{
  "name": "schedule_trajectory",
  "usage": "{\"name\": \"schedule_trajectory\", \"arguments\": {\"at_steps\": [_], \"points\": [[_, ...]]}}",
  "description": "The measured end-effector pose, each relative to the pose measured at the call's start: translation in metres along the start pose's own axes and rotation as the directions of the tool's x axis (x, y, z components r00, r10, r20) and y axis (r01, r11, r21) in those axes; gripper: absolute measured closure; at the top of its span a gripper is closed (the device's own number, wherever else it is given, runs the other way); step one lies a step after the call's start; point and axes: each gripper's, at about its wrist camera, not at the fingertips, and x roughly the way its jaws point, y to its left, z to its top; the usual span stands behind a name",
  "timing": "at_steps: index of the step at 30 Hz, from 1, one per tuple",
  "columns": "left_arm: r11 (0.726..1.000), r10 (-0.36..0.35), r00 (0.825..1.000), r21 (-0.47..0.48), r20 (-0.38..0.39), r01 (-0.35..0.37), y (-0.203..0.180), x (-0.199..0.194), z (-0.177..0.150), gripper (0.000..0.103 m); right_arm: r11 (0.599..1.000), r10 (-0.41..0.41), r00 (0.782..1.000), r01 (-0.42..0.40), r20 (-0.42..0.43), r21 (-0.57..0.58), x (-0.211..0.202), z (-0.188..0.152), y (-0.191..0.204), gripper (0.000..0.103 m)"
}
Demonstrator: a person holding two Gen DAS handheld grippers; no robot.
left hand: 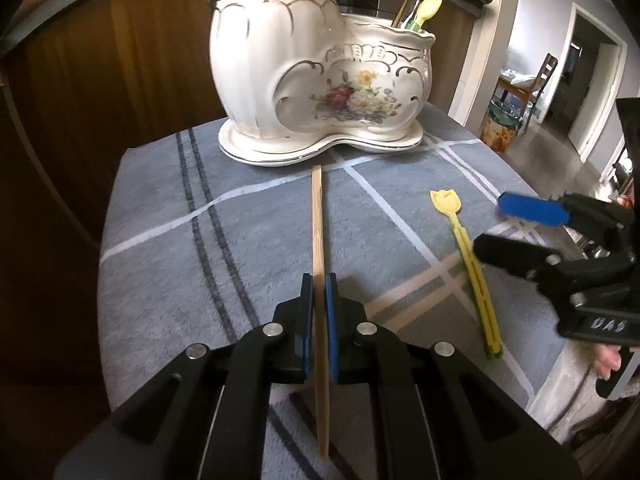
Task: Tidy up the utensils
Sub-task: 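Grasp the last chopstick with the left tool while the right tool grasps the yellow spoon, then lift the chopstick and yellow spoon up over the white holder with both tools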
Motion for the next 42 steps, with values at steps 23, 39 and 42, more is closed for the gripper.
{"name": "schedule_trajectory", "arguments": {"at_steps": [23, 39, 42], "points": [[1.000, 0.007, 0.998, 0.021, -0.065, -0.005, -0.011, -0.003, -0.007, 0.096, 0.996, -0.026, 0.987, 0.012, -0.160, -0.089, 0.008, -0.003, -0.022, 0.078], [0.998, 0.034, 0.996, 0.058, -0.080, -0.029, -0.016, 0.002, 0.000, 0.097, 0.994, -0.008, 0.991, -0.006, -0.131, -0.113, 0.012, 0.003, -0.017, 0.092], [0.999, -0.012, 0.999, 0.044, -0.053, 0.015, -0.010, -0.004, -0.001, 0.097, 0.994, -0.001, 0.995, -0.010, -0.098, -0.109, 0.005, 0.004, -0.017, 0.092]]}}
